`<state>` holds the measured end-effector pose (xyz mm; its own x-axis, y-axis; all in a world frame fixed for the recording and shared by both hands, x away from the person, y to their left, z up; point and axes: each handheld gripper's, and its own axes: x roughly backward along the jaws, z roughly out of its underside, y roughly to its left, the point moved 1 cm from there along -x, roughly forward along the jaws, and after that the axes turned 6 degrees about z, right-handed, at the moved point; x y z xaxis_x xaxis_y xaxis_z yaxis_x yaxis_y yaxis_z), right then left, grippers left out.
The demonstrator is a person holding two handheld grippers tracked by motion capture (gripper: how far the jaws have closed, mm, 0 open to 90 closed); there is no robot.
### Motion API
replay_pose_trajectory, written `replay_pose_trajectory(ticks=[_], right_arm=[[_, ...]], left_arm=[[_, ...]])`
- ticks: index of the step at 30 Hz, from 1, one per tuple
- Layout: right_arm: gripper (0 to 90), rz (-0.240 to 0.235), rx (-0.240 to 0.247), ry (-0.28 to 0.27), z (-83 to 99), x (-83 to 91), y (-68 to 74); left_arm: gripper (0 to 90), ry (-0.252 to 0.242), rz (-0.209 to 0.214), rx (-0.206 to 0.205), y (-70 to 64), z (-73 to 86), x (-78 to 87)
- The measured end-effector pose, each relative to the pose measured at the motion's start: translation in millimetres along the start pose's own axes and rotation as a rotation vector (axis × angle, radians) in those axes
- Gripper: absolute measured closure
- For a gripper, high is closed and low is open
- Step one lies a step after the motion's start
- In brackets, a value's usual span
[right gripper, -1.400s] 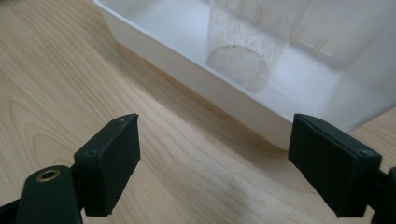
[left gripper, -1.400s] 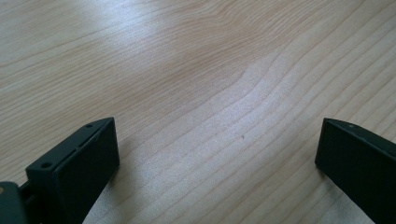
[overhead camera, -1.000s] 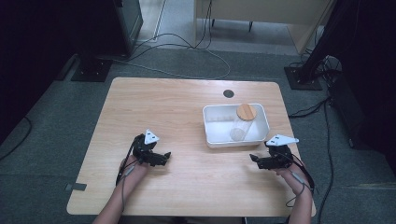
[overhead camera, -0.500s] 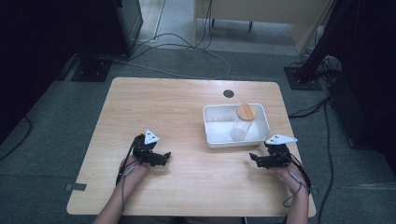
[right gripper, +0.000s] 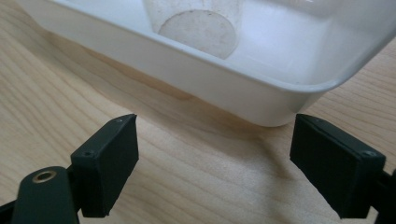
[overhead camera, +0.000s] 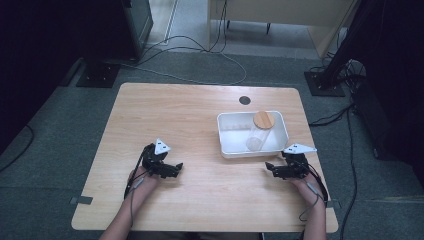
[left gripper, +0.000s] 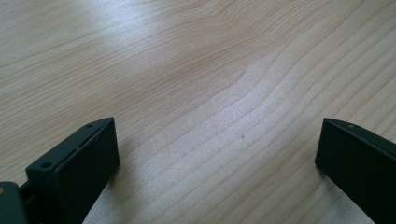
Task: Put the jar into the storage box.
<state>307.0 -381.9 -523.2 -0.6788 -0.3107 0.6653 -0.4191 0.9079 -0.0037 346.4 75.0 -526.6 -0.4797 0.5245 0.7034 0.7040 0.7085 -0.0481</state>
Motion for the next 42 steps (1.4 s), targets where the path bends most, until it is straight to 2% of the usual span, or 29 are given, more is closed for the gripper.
replay_pose_trajectory(ticks=[2,3,10,22,25,34,42], right_arm=[[15.4,0.003,-0.005,-0.004,0.2,-0.5,-0.6],[15.4,0.017,-0.024,-0.01,2.0,-2.6,-4.1],[15.4,0.03,-0.033,-0.012,5.2,-4.8,-8.1],[14.3,0.056,-0.038,-0.014,12.7,-5.0,-18.6],[14.0,0.076,-0.017,-0.005,12.2,-6.1,-19.4],[12.2,0.071,-0.01,0.0,12.1,-6.6,-19.1],[4.8,0.057,0.008,0.016,11.6,-8.2,-17.6]], left_arm=[[0.0,0.0,0.0,0.0,0.0,0.0,0.0],[0.0,0.0,0.0,0.0,0.0,0.0,0.0],[0.0,0.0,0.0,0.0,0.0,0.0,0.0],[0.0,0.0,0.0,0.0,0.0,0.0,0.0],[0.0,0.0,0.0,0.0,0.0,0.0,0.0],[0.0,0.0,0.0,0.0,-0.1,0.1,0.0],[0.0,0.0,0.0,0.0,-0.1,0.0,0.0]])
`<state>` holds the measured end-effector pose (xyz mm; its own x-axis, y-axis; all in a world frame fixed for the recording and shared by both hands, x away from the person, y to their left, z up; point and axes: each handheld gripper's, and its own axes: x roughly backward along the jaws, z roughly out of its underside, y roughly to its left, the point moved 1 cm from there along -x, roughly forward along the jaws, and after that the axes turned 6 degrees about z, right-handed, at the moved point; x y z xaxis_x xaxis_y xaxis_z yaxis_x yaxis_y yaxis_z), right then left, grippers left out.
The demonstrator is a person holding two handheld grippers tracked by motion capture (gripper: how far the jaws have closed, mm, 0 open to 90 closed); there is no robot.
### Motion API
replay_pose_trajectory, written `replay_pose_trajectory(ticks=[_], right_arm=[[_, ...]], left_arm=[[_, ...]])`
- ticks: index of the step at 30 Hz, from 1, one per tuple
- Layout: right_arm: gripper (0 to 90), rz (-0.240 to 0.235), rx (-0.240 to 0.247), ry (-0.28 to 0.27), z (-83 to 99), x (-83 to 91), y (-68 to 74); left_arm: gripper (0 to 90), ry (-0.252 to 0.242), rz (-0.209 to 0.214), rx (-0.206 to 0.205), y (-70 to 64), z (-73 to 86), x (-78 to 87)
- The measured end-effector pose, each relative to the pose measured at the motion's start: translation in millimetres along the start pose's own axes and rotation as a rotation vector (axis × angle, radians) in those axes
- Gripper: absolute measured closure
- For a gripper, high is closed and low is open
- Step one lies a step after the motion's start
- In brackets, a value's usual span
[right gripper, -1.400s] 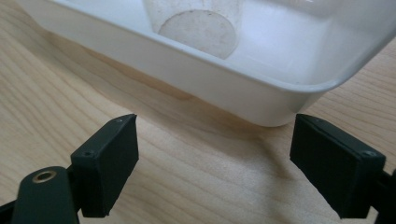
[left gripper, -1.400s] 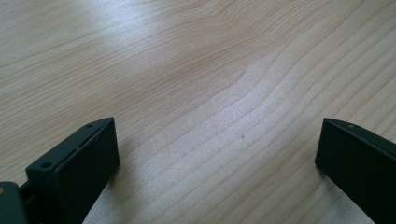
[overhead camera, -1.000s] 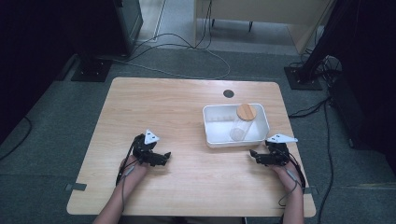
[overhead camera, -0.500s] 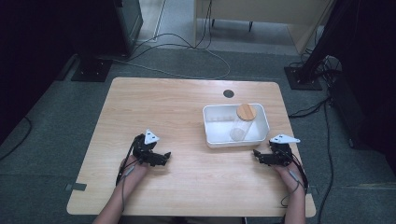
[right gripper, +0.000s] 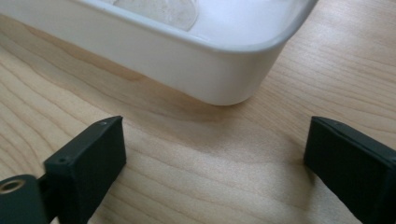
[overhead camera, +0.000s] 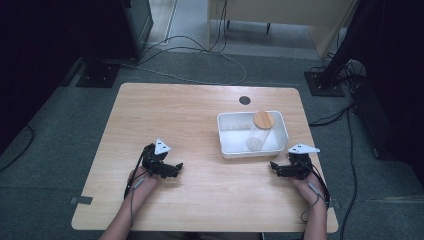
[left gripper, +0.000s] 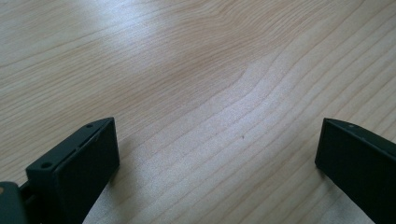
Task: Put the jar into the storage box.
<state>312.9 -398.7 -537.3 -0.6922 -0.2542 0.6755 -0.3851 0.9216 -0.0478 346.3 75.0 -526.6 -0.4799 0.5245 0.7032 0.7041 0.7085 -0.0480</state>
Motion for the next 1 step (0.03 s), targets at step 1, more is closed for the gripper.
replay_pose_trajectory(ticks=[1], right_arm=[[2.9,0.011,-0.013,0.006,-0.5,-0.8,0.2]], left_arm=[[0.0,0.0,0.0,0.0,0.0,0.0,0.0]])
